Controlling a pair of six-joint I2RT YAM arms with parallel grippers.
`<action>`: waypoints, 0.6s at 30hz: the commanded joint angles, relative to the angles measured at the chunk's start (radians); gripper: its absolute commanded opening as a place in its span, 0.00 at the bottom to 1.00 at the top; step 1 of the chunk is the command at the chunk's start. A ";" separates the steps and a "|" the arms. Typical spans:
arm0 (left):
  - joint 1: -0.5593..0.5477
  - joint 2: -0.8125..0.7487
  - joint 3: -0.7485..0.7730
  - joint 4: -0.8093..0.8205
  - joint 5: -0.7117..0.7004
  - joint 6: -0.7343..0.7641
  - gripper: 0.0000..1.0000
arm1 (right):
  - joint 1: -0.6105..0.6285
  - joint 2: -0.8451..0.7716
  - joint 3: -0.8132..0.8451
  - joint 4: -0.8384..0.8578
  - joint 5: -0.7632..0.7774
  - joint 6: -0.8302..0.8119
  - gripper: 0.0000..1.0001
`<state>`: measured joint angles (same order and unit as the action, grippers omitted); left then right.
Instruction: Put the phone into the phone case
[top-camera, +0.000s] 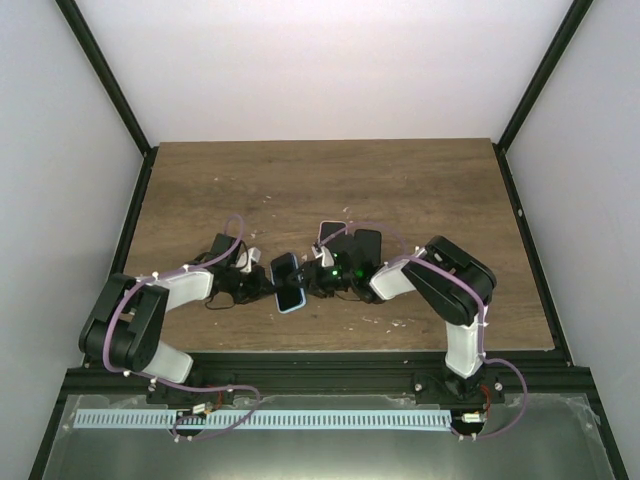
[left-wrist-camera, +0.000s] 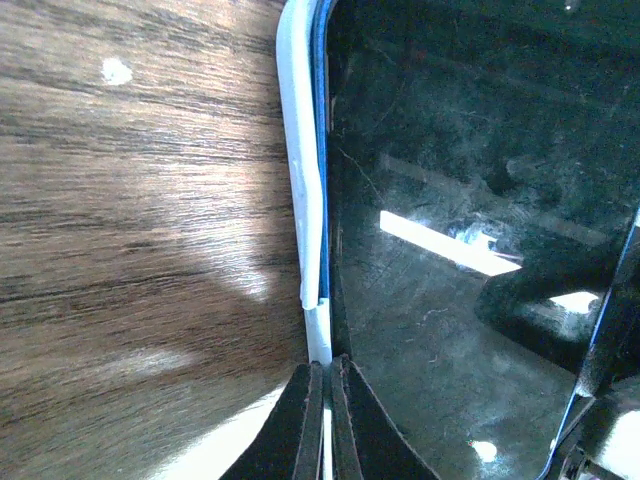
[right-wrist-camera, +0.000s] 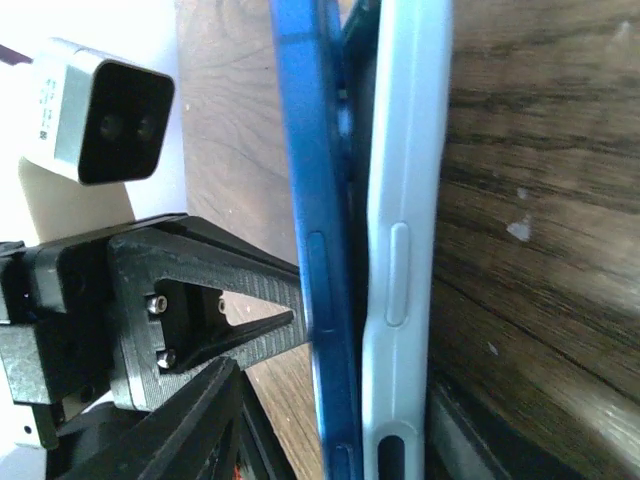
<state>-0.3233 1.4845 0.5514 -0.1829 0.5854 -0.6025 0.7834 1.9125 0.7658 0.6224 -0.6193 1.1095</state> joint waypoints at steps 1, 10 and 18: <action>-0.023 0.042 -0.025 0.004 -0.024 0.010 0.05 | 0.030 -0.004 0.041 -0.004 -0.071 -0.024 0.39; -0.022 0.005 -0.014 -0.015 -0.018 -0.005 0.09 | 0.030 -0.043 0.024 -0.038 -0.033 -0.068 0.10; -0.012 -0.128 0.041 -0.089 0.005 -0.045 0.25 | 0.027 -0.132 0.030 -0.123 0.016 -0.154 0.01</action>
<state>-0.3317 1.4380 0.5522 -0.2314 0.5705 -0.6273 0.7944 1.8668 0.7681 0.5014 -0.5968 1.0134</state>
